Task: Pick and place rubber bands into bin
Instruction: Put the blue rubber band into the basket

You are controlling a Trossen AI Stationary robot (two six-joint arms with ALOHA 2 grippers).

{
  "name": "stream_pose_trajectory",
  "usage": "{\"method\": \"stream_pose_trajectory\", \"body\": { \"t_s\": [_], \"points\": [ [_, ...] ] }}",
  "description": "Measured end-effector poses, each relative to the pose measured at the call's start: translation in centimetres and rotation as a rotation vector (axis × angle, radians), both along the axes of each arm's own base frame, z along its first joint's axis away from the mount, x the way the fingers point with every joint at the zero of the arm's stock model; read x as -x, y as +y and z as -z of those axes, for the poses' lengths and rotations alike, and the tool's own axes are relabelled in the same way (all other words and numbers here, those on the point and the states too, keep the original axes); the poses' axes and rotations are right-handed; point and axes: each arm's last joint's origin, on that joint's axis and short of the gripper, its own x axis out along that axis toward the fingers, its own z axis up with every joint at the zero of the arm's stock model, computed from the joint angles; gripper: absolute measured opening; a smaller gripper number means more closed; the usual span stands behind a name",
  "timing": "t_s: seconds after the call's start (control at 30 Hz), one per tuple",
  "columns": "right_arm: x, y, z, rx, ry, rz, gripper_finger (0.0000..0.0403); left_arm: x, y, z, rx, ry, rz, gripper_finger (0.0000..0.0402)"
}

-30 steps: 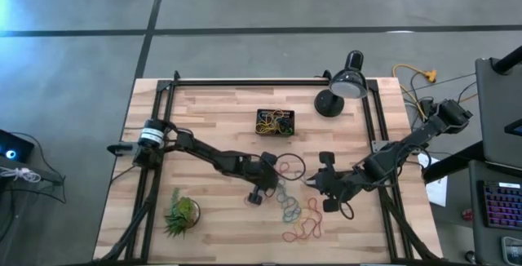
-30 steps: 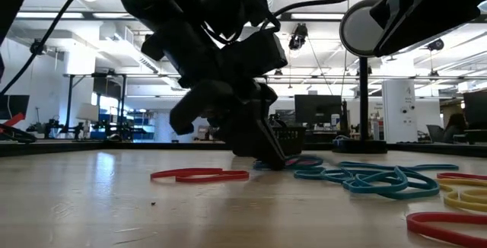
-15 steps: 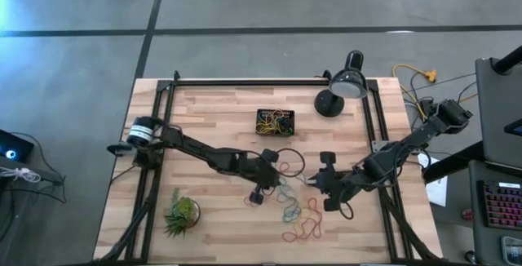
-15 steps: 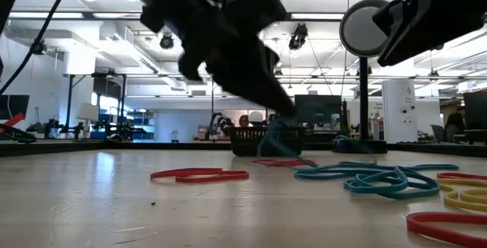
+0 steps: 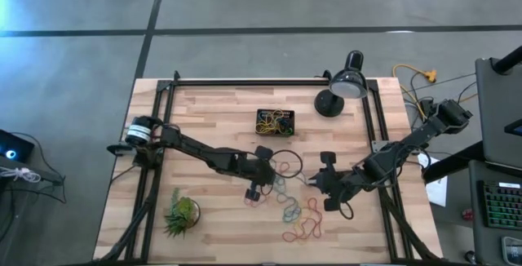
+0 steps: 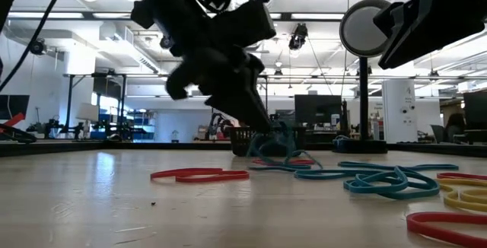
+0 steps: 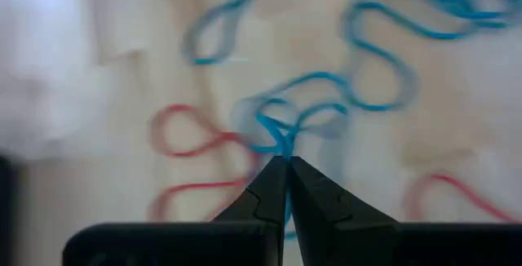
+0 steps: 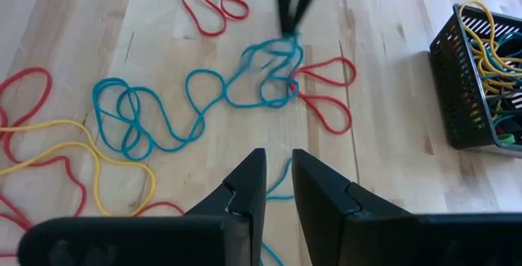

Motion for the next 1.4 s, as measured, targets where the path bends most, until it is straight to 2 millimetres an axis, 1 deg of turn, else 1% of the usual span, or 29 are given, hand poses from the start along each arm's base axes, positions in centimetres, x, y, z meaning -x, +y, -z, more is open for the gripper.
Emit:
{"method": "stream_pose_trajectory", "body": {
  "t_s": [0.1,0.17,0.4,0.53,0.7,1.13,1.2,1.4],
  "points": [
    [0.0,0.0,0.0,-0.002,-0.001,0.004,0.0056,0.2,0.2,0.3,-0.075,0.021,-0.06,0.0],
    [0.0,0.0,0.0,-0.006,-0.003,0.013,0.0056,0.2,0.2,0.5,-0.079,0.036,-0.061,0.0],
    [0.0,-0.1,0.1,0.008,-0.009,0.028,0.0056,0.7,0.2,1.0,-0.056,0.101,-0.068,0.0],
    [0.1,-0.1,0.2,0.011,-0.006,0.029,0.0056,1.0,0.0,1.2,0.003,0.154,-0.013,0.0],
    [0.1,-0.2,0.3,0.011,-0.005,0.029,0.0056,1.0,0.0,1.5,0.013,0.169,0.003,0.0],
    [0.1,-0.1,0.3,0.008,-0.01,0.029,0.0056,0.9,-0.1,1.5,0.016,0.155,0.007,0.0002],
    [0.1,-0.1,0.3,0.008,-0.01,0.029,0.0056,0.9,-0.1,1.5,0.013,0.155,0.011,0.0011],
    [0.1,-0.1,0.3,0.007,-0.01,0.029,0.0056,0.7,-0.1,1.4,0.014,0.132,0.014,0.0063]
  ]
}}
